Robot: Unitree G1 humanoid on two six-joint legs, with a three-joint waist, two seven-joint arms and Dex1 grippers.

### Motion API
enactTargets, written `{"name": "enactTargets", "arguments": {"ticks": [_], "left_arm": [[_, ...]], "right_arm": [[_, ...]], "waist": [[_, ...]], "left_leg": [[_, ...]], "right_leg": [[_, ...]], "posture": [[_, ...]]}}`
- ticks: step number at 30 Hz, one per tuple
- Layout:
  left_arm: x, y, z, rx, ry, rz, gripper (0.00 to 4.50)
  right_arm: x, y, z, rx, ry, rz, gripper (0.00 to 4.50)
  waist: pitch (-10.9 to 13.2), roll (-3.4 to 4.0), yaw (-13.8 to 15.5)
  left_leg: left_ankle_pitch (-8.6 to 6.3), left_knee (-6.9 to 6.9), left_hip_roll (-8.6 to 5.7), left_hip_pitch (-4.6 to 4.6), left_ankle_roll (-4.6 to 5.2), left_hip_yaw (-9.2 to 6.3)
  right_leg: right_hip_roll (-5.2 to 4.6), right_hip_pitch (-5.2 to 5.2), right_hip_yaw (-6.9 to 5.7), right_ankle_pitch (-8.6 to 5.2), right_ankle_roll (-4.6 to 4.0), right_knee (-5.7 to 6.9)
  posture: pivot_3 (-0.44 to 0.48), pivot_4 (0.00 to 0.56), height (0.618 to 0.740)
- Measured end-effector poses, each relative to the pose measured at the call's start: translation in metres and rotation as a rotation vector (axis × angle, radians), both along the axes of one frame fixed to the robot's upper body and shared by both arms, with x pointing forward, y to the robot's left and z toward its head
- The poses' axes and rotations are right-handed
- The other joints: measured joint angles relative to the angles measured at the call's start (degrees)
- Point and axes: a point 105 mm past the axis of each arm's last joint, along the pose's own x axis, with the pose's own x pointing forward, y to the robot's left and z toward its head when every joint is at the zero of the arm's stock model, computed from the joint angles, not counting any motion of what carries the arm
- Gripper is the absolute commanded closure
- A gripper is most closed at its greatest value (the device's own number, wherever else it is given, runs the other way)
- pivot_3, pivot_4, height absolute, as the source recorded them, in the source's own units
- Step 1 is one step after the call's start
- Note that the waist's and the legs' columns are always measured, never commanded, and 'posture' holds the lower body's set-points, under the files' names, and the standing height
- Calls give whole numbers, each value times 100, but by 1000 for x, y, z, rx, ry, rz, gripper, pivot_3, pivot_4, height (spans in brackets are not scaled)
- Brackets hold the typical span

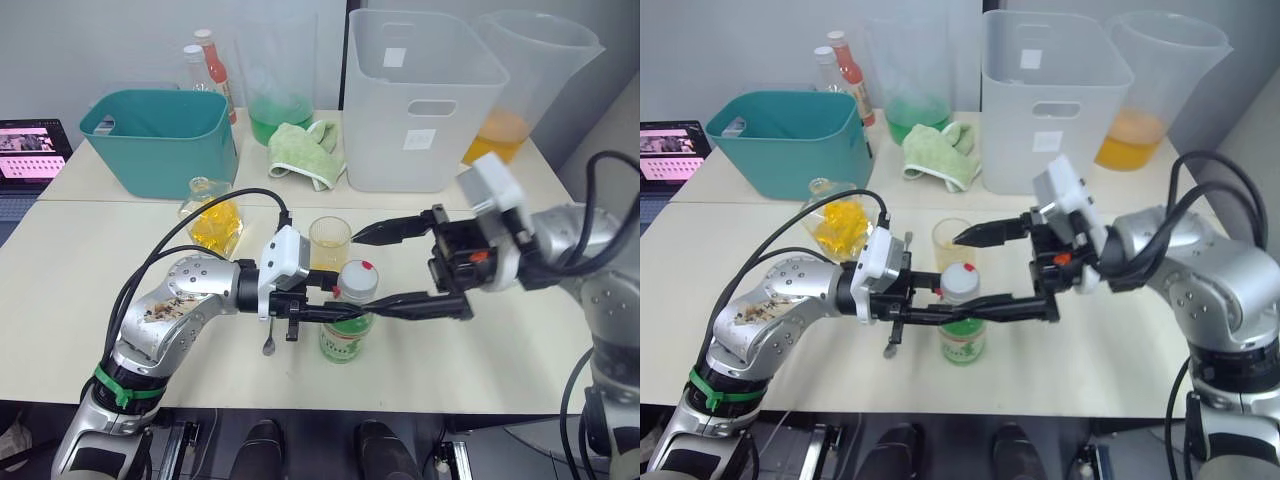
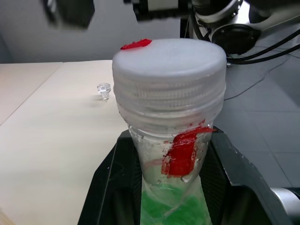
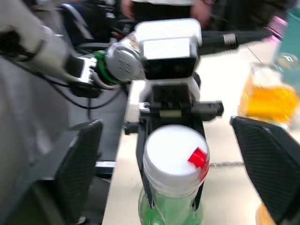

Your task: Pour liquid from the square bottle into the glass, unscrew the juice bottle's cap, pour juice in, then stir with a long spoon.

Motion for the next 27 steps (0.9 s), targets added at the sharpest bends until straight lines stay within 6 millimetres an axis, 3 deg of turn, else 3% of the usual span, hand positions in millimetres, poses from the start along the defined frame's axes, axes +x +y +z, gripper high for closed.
{"name": "enactTargets", "arguments": {"ticks": [7, 10, 15, 16, 27], "left_arm": [[2, -4, 0, -6, 6, -20, 3261], [2, -4, 0, -6, 1, -29, 3261], [3, -4, 0, -5, -5, -29, 3261], [3, -4, 0, -6, -5, -29, 3261], [3, -3, -1, 7, -16, -12, 3261]], "right_arm": [[2, 2, -10, 43, 31, -190, 19], [4, 0, -12, 40, 37, -220, 801], [-2, 3, -11, 35, 34, -189, 2586], [-2, 3, -11, 35, 36, -183, 2775], [10, 4, -10, -58, -27, 75, 2789]], "waist": [[0, 0, 36], [0, 0, 34], [0, 0, 31], [0, 0, 32], [0, 0, 0]], "left_leg": [[0, 1, -1, -4, 0, -1], [0, 0, -1, -4, 0, 0], [0, 1, -1, -4, 0, 0], [0, 1, -1, -4, 0, 0], [0, 1, 1, 3, 1, 2]], "right_leg": [[-2, 3, -1, 2, 2, -10], [-2, 3, -1, 2, 2, -10], [-2, 3, -1, 2, 3, -11], [-2, 3, -1, 2, 3, -11], [-1, 6, 0, -4, 15, -13]], "posture": [[0, 150, 740], [0, 150, 740], [0, 150, 740], [0, 150, 740], [0, 150, 740]]}}
